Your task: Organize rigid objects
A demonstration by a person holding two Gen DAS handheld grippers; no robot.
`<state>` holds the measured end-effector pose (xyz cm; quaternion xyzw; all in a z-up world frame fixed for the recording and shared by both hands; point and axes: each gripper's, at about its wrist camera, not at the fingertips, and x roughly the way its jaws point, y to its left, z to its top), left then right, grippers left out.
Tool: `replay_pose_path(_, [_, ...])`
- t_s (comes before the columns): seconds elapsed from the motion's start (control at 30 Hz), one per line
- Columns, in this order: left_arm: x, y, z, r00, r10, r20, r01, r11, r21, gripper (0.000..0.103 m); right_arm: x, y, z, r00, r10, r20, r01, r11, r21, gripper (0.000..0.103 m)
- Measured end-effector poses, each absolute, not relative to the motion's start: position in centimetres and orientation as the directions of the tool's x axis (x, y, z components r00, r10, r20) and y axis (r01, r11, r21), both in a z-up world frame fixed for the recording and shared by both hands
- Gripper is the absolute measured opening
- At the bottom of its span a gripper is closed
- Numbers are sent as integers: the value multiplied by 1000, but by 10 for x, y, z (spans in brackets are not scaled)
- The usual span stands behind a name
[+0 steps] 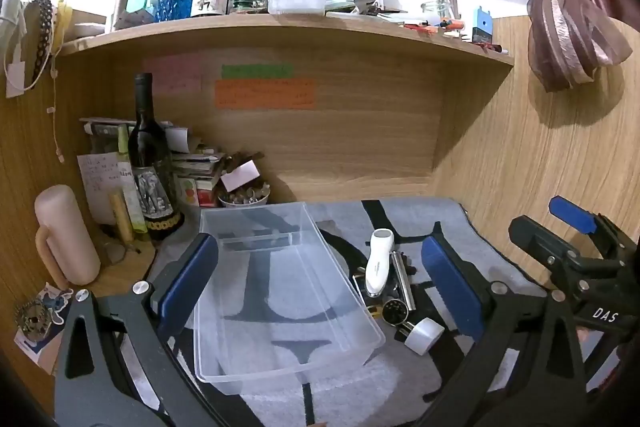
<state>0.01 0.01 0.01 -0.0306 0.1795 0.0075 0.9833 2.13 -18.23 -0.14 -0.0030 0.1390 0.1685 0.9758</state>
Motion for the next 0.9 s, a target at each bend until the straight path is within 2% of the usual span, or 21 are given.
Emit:
replay_pose_path(0.03, [-1,0,0,943,5,-333,-25,998,-54,103,21,-182,-1,905,328,-272,-330,943,41,103])
replay_pose_path(0.2, [1,5,4,936,-60,-347,27,995,-98,103,20,-183,-2,905,328,-270,-329,943,44,103])
replay_pose_path(0.9, [0,-4,4,942,-29,-335,10,998,-59,103,21,-180,-1,901,328,-284,-331,943,36,103])
